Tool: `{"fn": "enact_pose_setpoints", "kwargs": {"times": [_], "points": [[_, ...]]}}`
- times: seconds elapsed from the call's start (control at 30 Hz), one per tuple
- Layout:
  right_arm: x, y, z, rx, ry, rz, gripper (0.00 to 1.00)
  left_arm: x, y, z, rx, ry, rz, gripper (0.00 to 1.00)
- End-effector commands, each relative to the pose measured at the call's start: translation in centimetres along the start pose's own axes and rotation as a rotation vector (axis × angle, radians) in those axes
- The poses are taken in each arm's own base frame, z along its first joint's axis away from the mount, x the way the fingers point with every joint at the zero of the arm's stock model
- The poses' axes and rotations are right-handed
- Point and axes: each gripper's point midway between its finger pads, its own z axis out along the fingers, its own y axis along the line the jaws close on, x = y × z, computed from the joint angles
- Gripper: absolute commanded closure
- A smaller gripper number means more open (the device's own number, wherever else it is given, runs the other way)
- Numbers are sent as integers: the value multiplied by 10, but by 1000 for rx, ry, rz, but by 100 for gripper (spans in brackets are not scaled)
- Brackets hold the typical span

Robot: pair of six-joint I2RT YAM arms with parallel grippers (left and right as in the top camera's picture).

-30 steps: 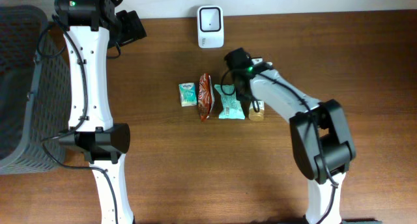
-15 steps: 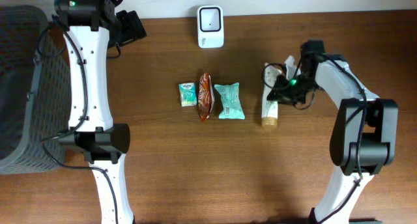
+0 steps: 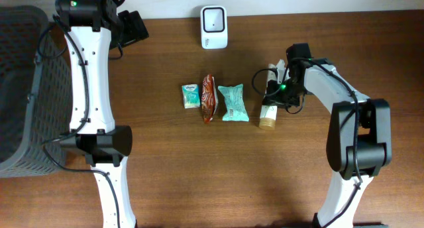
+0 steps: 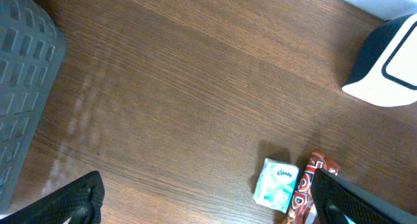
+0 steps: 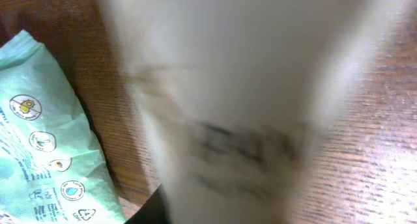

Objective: Scan the item barcode
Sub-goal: 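Lift the tube and carry it up to the scanner with the right gripper, then hold the tube in front of the scanner with the right gripper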

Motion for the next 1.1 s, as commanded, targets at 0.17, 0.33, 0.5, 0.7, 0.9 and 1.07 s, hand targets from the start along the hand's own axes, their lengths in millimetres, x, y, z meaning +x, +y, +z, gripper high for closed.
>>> {"fn": "enact_pose_setpoints", "kwargs": {"times": [0.17,0.33,0.5,0.7,0.9,1.07], "points": [[-34,30,-39,-3,-72,-13,96,-2,2,-3,-7,-12,0,1],[-93,90,-74,-74,-308,-168,96,-2,2,-3,-7,-12,0,1],[-156,165,-112,-184,-673,-367,96,-2,2,-3,-7,-12,0,1],[-188,206,-135,-97,-977,-280,96,-2,2,-3,-7,-12,0,1],[-202,237,-115,-247,-1069,-182,96,-2,2,-3,-7,-12,0,1],[-222,226,-107,-381,-1084,6,96,-2,2,-3,-7,-12,0,1]]}}
